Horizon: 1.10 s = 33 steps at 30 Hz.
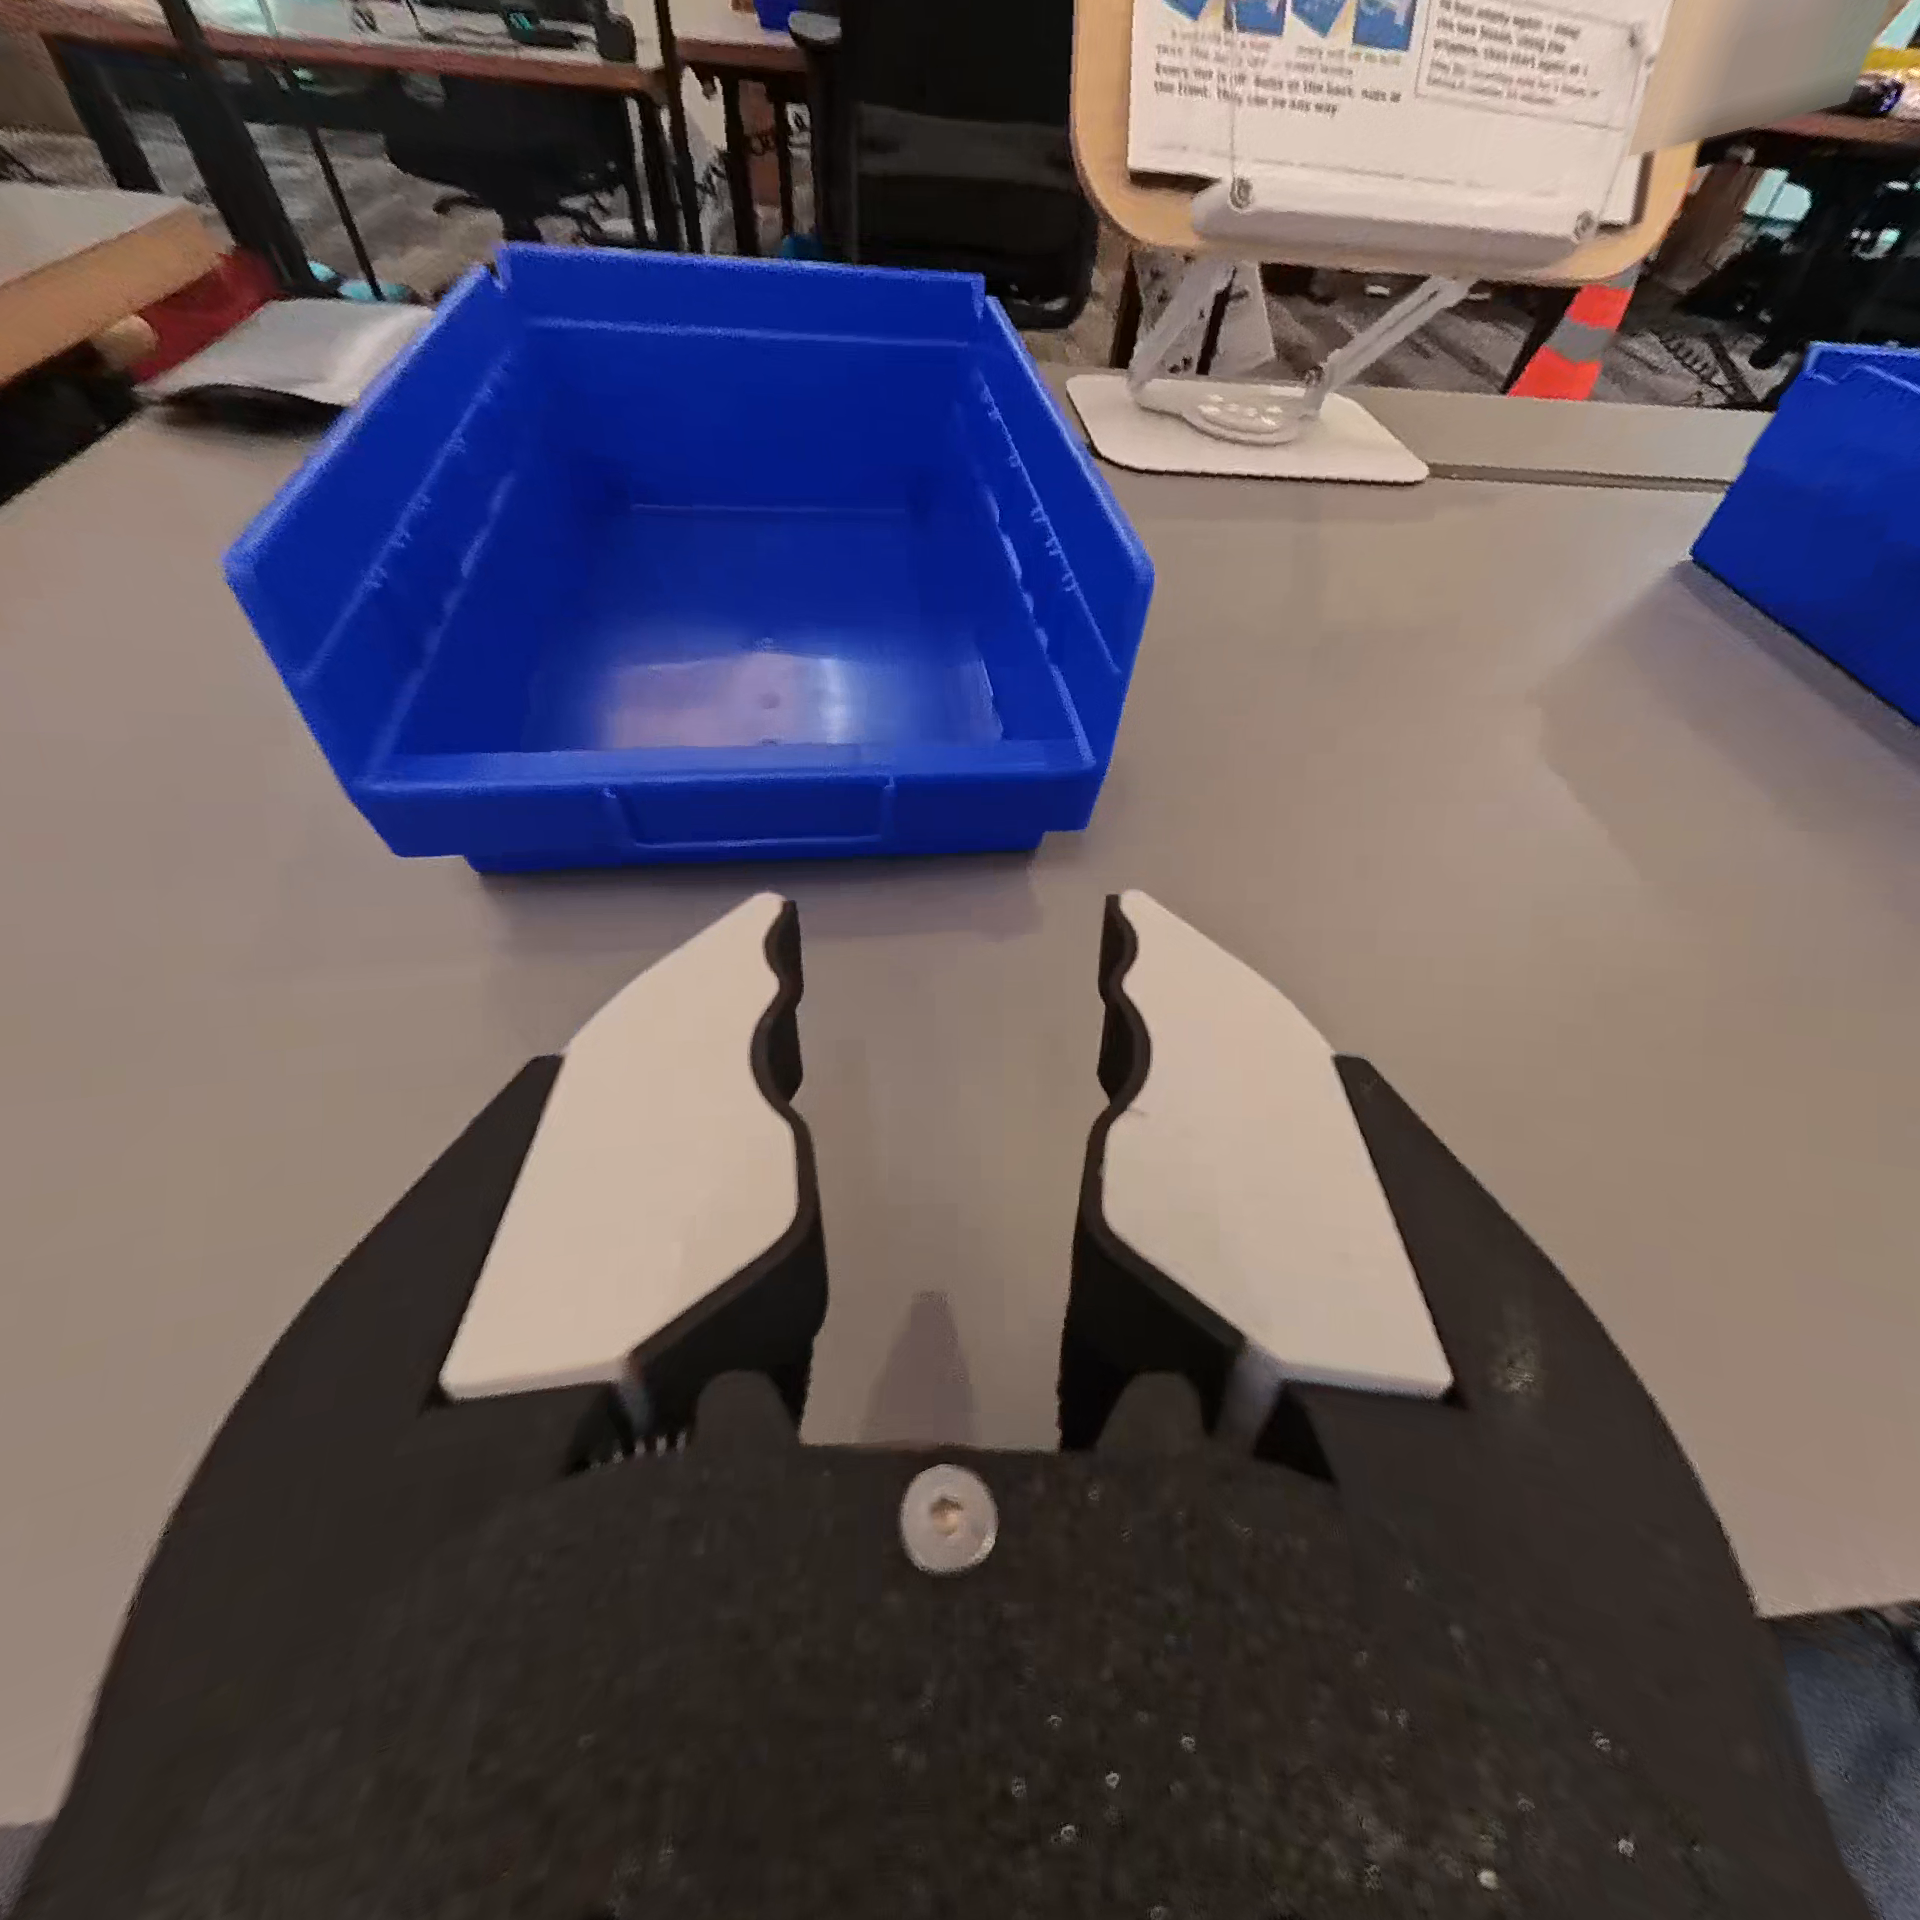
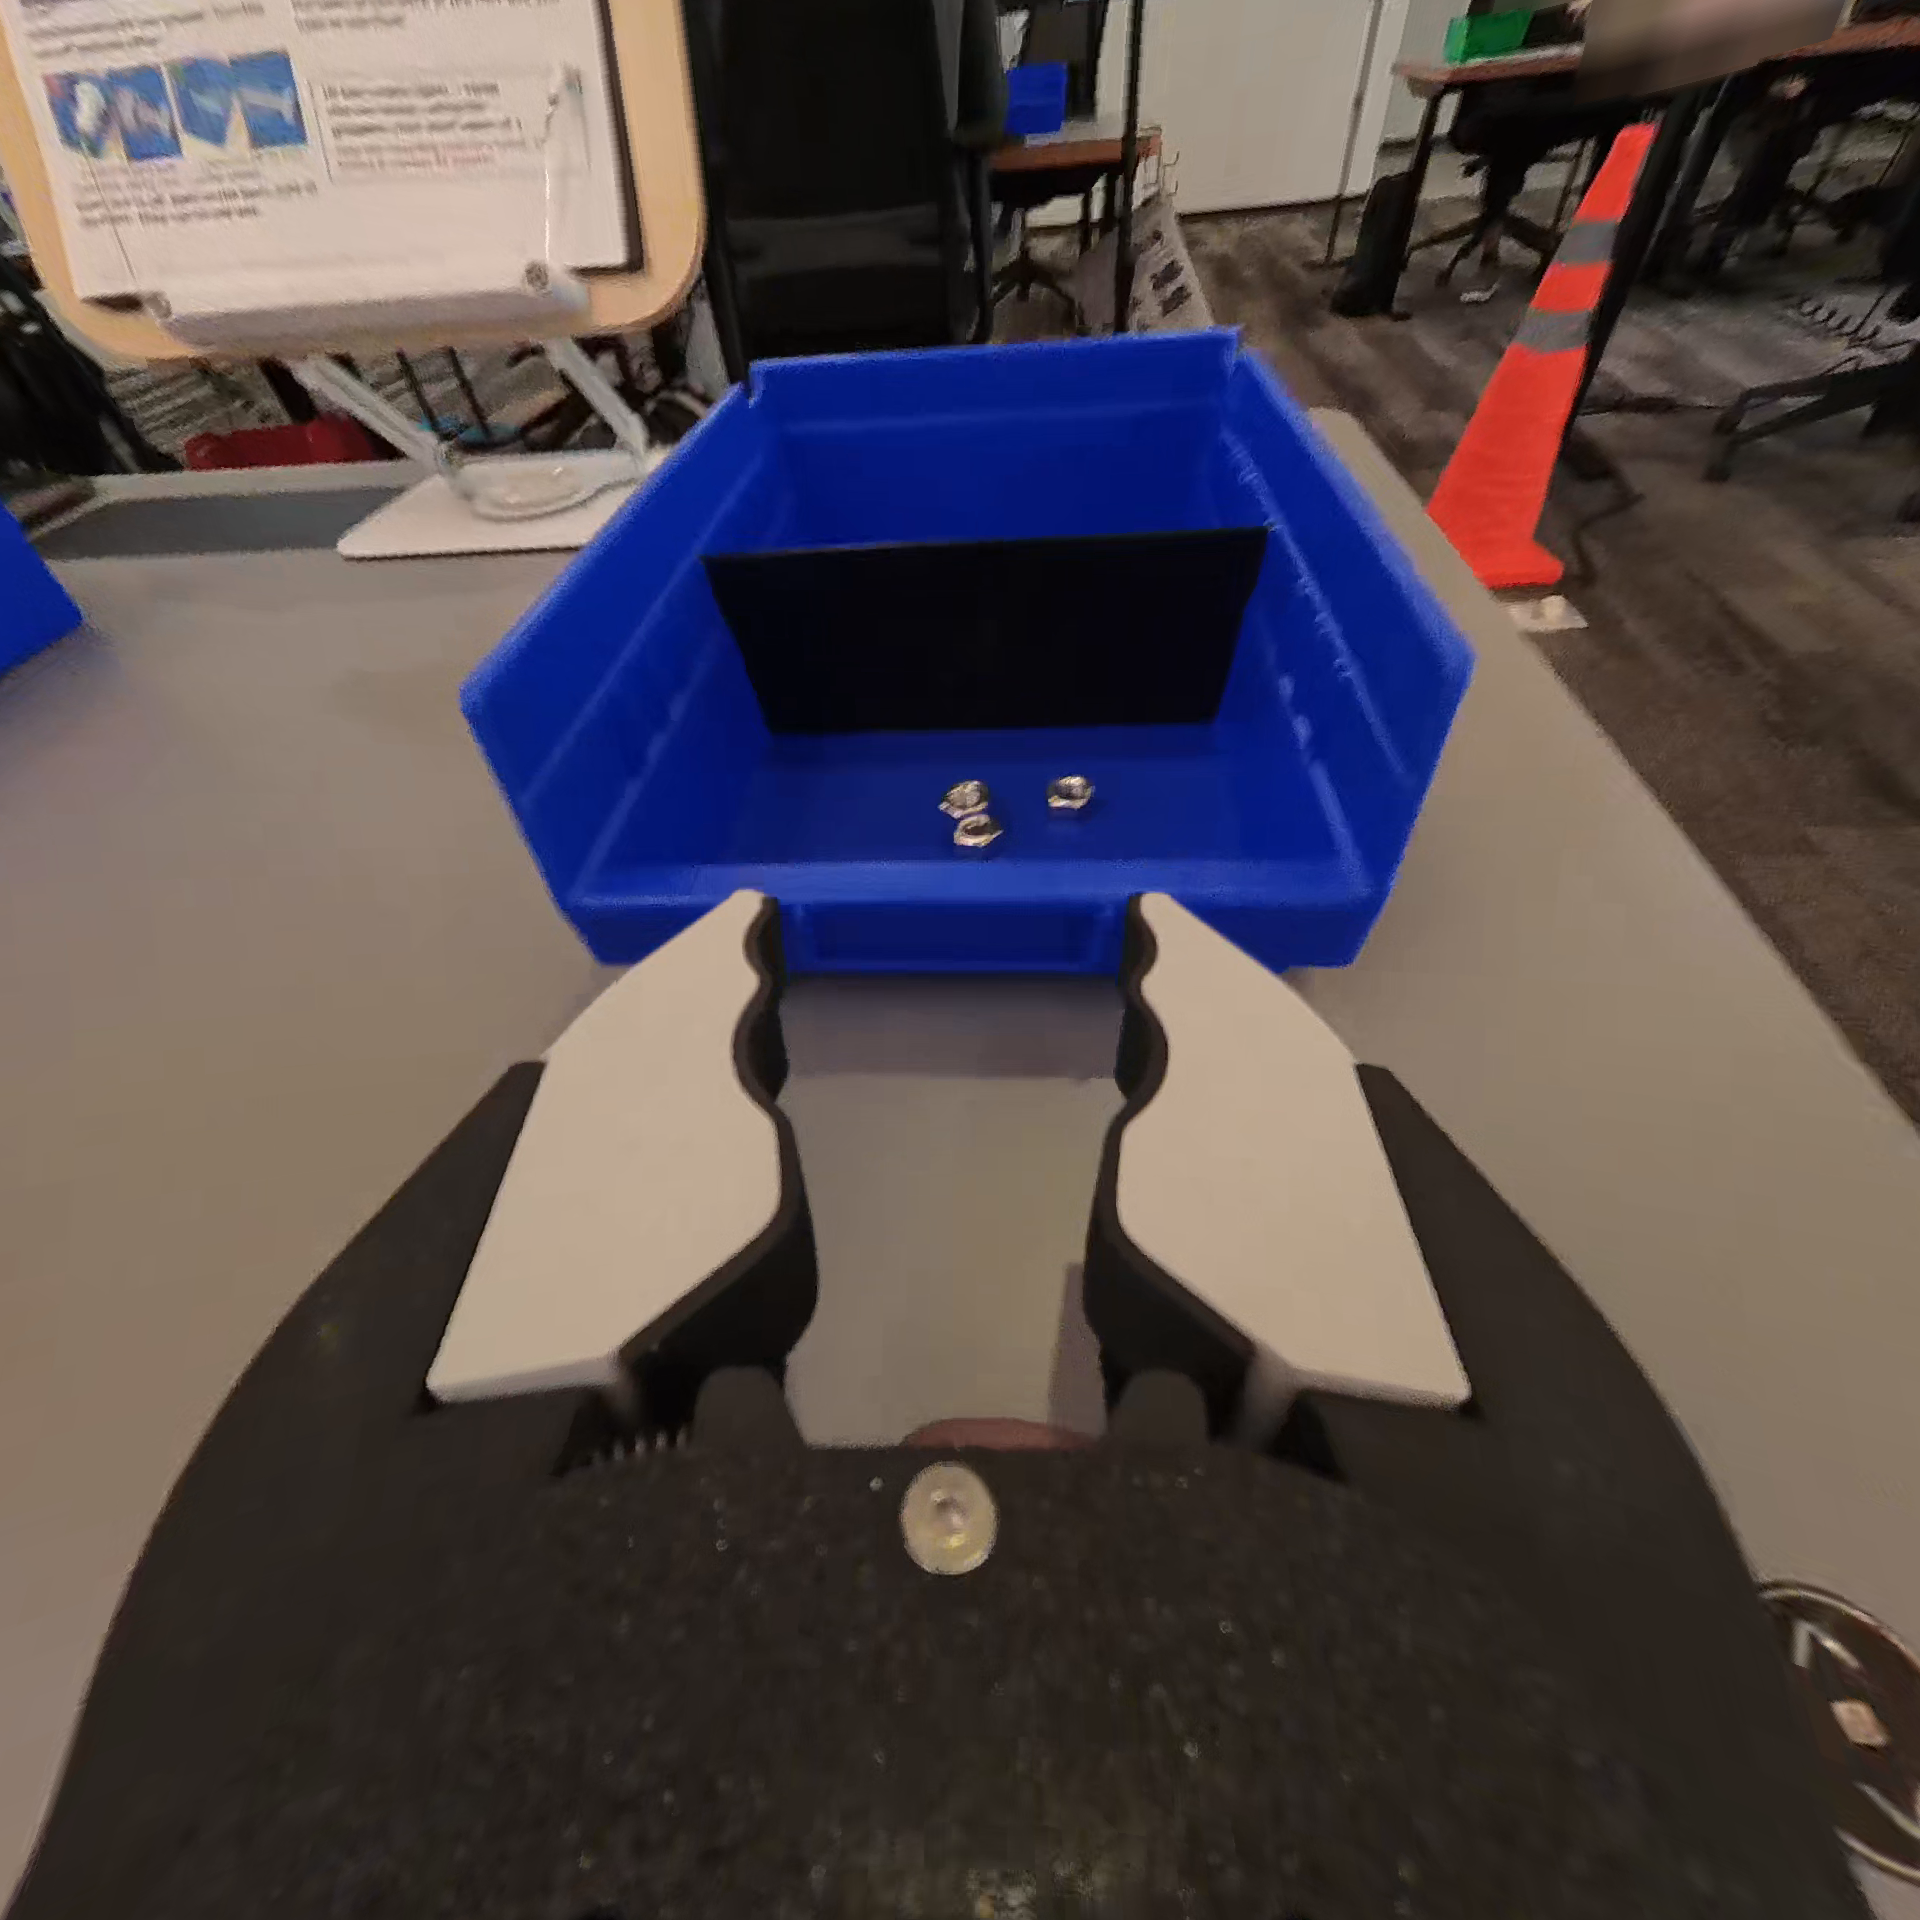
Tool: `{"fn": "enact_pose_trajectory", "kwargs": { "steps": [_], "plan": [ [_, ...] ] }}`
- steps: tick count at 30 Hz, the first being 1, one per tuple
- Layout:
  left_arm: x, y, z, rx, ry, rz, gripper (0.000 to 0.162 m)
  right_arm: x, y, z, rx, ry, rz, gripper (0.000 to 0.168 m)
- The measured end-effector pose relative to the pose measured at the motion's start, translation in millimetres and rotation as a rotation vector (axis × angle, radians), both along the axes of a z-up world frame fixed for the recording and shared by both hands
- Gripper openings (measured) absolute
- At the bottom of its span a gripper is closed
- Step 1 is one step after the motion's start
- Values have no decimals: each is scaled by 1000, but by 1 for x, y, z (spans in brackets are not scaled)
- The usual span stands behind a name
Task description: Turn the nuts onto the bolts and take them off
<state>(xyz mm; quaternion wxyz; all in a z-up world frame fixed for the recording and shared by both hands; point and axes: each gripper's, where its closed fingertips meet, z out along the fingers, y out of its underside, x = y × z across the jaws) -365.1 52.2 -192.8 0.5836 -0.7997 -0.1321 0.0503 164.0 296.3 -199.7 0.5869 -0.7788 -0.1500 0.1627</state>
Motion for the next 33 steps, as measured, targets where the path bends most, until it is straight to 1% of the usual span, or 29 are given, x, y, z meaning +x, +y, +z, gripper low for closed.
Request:
{"fn": "enact_pose_trajectory", "kwargs": {
  "steps": [4,6,9,14,20,25,26,28,30,33],
  "plan": [
    [0,3,-9,-31,20,0,54,-15,-12,-9,-12,-55,44,61],
    [5,4,-12,-38,-7,-22,54,-20,-14,-11,-13,-84,54,62],
    [10,7,-17,-65,3,-38,54,-22,-12,-14,3,-130,55,62],
    [11,9,-22,-86,1,-43,56,-27,-10,-16,-4,-130,72,61],
    [6,12,-25,-93,-12,-36,58,-28,-6,-17,-1,-176,62,61],
    [25,20,-26,-92,-22,-94,60,-23,-6,-16,5,-188,51,62],
    [36,25,-22,-78,-27,-125,61,-21,-5,-15,11,-189,42,62],
    [74,42,-7,-24,-60,-218,62,-10,3,-12,19,-193,4,63],
    [130,67,9,25,-113,-334,63,8,17,-6,15,-154,-50,68],
    [227,117,15,-17,-125,-517,66,45,45,3,13,-78,-152,72]
  ]
}}
